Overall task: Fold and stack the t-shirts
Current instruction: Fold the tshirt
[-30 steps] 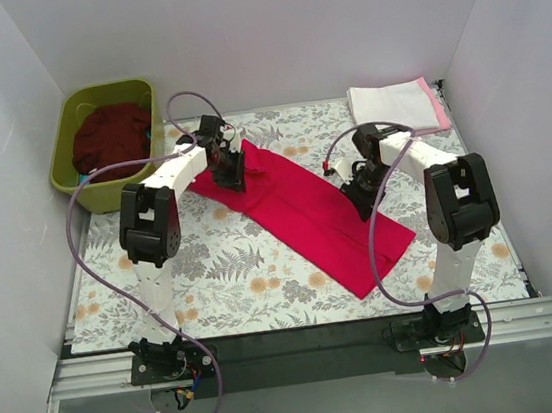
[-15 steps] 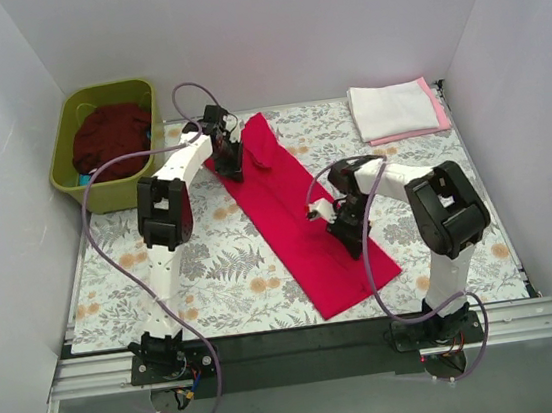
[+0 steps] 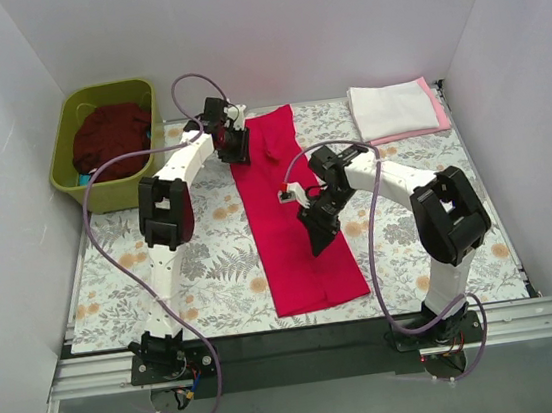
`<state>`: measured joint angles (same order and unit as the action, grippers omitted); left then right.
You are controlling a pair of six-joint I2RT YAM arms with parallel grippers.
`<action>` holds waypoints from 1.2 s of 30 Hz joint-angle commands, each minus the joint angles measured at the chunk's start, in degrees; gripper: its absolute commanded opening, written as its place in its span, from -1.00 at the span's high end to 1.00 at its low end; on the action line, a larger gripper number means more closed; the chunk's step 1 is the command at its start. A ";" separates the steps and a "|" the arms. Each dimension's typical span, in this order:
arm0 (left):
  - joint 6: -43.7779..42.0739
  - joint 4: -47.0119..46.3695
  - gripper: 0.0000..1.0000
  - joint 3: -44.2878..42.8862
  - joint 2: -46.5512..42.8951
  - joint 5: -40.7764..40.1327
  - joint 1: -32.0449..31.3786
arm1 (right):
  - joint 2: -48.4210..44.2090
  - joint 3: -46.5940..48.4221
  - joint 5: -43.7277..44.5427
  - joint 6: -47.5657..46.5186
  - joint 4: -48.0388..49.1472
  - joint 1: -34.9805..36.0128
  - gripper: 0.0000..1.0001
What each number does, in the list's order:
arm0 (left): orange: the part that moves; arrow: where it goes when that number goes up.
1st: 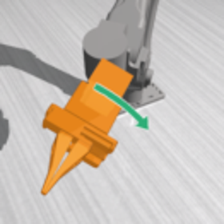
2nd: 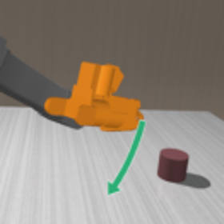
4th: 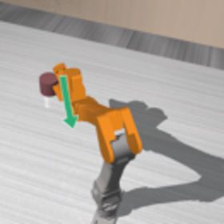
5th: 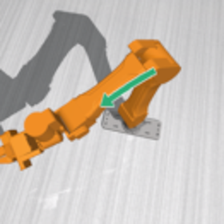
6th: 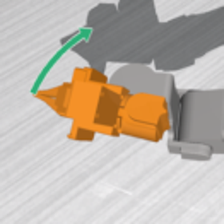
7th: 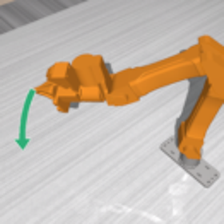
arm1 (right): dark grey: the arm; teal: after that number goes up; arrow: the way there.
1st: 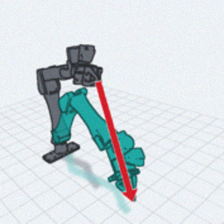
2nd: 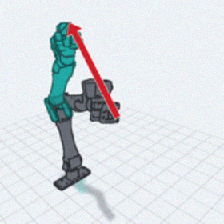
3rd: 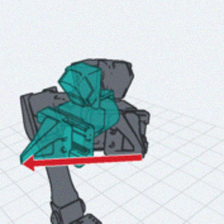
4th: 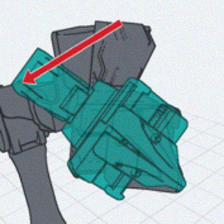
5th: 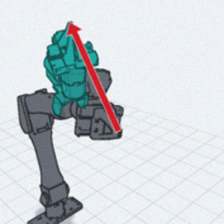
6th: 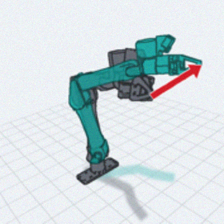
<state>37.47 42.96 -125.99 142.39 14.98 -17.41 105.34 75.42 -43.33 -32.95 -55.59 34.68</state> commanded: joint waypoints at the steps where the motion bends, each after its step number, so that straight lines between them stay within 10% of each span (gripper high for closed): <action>1: 0.23 -1.57 0.42 2.58 -10.37 2.06 0.01 | -1.72 2.01 1.65 0.34 -1.71 -1.80 0.38; 11: 1.81 1.77 0.49 14.55 -10.91 7.60 -1.05 | 3.11 -3.87 11.43 3.94 4.35 -3.12 0.84; 24: 3.48 4.15 0.55 4.28 1.13 7.34 -1.84 | 10.58 -6.17 -1.31 11.32 10.33 0.13 0.92; 29: 2.43 5.12 0.43 1.19 0.71 8.04 -1.75 | 6.40 -4.75 -5.79 11.77 10.24 -0.39 0.55; 36: -3.89 -2.25 -0.53 8.64 -18.26 12.70 -1.40 | -12.33 1.74 2.09 8.44 9.63 -1.10 -0.06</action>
<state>37.50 45.47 -119.37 137.60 26.11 -19.22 103.02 71.16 -44.05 -21.67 -46.65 33.98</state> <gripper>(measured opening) 0.682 0.513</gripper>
